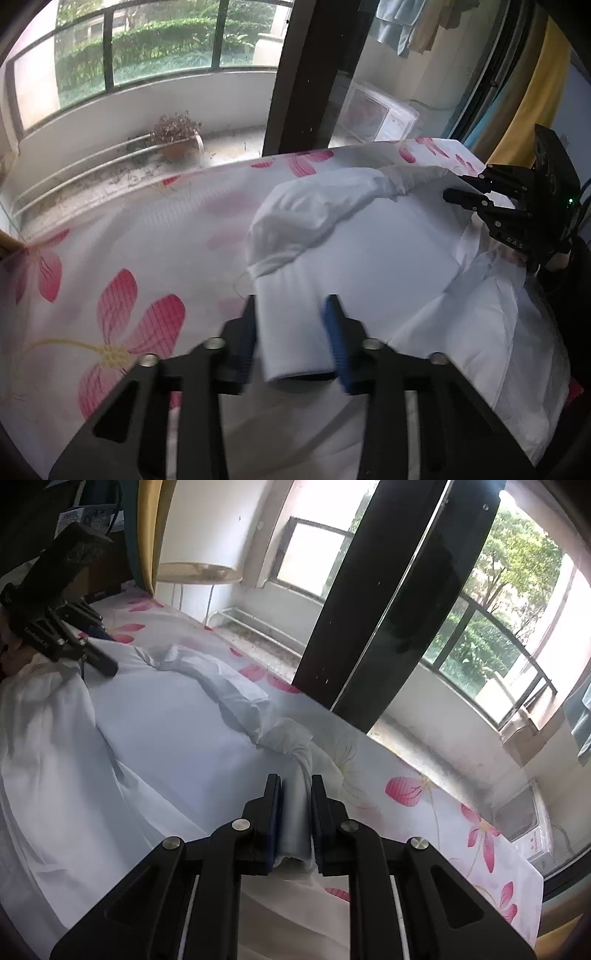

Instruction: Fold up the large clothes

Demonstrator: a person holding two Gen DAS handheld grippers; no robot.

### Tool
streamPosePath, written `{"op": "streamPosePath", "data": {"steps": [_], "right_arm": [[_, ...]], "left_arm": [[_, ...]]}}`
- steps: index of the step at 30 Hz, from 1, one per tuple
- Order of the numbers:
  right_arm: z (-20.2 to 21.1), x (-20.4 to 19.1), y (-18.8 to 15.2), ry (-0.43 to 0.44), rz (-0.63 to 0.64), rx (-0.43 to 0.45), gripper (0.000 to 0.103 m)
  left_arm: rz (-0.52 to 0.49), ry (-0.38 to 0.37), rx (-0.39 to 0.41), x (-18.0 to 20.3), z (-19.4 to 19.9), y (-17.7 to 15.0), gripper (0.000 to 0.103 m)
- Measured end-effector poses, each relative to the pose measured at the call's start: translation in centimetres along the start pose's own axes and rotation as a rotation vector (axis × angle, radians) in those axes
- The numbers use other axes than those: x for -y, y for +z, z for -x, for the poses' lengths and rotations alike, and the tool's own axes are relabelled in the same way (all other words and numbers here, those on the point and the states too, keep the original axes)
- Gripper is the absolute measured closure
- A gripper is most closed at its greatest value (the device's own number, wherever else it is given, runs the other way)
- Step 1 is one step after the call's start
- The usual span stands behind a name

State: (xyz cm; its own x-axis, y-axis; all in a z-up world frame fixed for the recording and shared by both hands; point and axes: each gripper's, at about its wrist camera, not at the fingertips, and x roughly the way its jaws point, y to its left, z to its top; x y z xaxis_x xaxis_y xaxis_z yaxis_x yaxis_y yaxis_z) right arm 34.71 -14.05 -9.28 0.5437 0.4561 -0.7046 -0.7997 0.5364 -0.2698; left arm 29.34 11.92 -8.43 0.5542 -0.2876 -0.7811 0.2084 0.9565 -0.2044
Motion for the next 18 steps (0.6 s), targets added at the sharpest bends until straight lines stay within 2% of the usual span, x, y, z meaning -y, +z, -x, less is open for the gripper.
{"op": "streamPosePath", "data": {"steps": [2,5,7,9,11,15,17,18], "right_arm": [[-0.2,0.5,0.0,0.047,-0.023,-0.019,0.085],[-0.4,2.2,0.0,0.130,-0.087,-0.047,0.075],[-1.3,3.8,0.0,0.230,-0.151,-0.093,0.058],[-2.3,5.3,0.1,0.271,-0.200,-0.131,0.051],[-2.9,6.3,0.4,0.298,-0.230,-0.143,0.050],[-4.8,7.1,0.7,0.488,-0.281,-0.209,0.048],[-5.4,6.9,0.4,0.528,-0.281,-0.225,0.048],[-5.3,6.8,0.5,0.529,-0.281,-0.203,0.048]], "left_arm": [[0.003,0.001,0.019,-0.2,0.4,0.2,0.085],[-0.026,0.032,0.066,0.2,1.0,0.5,0.088],[-0.078,0.066,0.102,1.1,1.5,0.5,0.089],[-0.128,0.099,0.127,2.0,1.8,0.5,0.089],[-0.176,0.129,0.151,2.7,2.1,0.6,0.089],[-0.239,0.163,0.182,3.5,2.5,0.6,0.089],[-0.244,0.160,0.193,3.5,2.6,0.6,0.089],[-0.243,0.156,0.198,3.3,2.6,0.6,0.089]]}}
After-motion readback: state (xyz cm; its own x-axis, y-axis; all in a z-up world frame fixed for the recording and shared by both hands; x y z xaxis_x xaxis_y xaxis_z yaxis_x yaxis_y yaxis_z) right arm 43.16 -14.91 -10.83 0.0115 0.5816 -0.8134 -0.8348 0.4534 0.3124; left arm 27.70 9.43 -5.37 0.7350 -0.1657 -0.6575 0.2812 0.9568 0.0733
